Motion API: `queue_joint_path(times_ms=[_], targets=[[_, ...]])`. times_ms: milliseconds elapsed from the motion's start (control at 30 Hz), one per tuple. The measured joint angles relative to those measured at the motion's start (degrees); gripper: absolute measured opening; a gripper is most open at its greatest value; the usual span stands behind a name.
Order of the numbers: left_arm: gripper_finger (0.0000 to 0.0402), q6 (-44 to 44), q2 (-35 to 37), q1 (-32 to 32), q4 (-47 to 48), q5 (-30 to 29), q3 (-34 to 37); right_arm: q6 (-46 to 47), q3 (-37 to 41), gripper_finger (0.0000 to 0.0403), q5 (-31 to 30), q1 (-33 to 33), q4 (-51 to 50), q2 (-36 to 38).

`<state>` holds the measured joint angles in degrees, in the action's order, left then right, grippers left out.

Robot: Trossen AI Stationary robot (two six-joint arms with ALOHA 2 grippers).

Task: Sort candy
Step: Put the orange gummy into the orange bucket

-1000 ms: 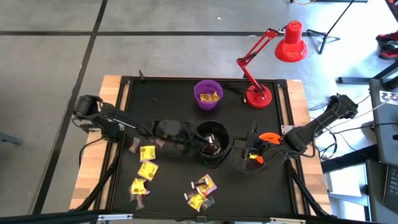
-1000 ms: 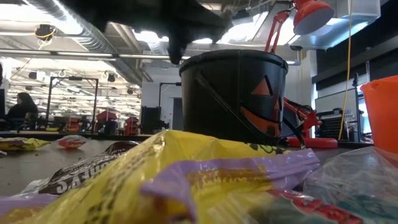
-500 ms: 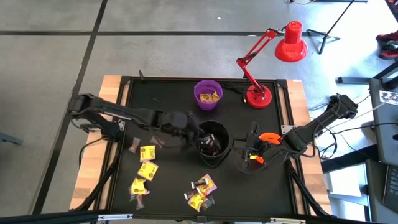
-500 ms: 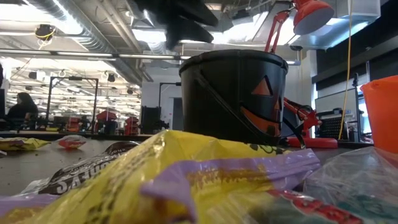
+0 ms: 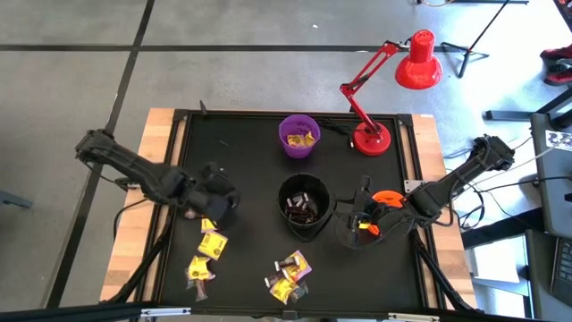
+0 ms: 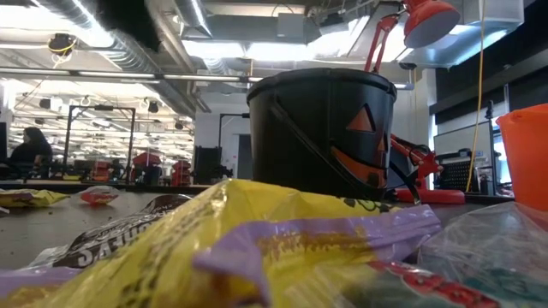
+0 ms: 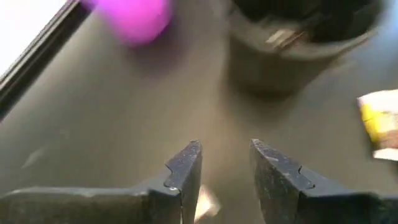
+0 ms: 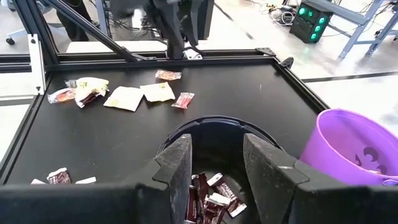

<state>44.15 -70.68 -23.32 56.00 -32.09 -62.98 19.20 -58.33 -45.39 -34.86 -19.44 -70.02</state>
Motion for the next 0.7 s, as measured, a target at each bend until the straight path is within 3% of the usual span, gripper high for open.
queue_joint_path(times_ms=[200,500,700], targets=[[0.0132,7.71,-0.3,0.1,2.39,3.26,9.0,0.03,0.0,0.0143,0.94,-0.01,1.1,0.0],[0.0141,6.49,-0.34,5.27,-16.51,13.83,26.2,-1.13,0.0,0.0143,3.96,-0.01,2.04,0.0],[0.0141,6.3,-0.34,8.6,-25.2,17.19,32.25,-1.53,0.0,0.0143,3.93,-0.01,2.49,0.0]])
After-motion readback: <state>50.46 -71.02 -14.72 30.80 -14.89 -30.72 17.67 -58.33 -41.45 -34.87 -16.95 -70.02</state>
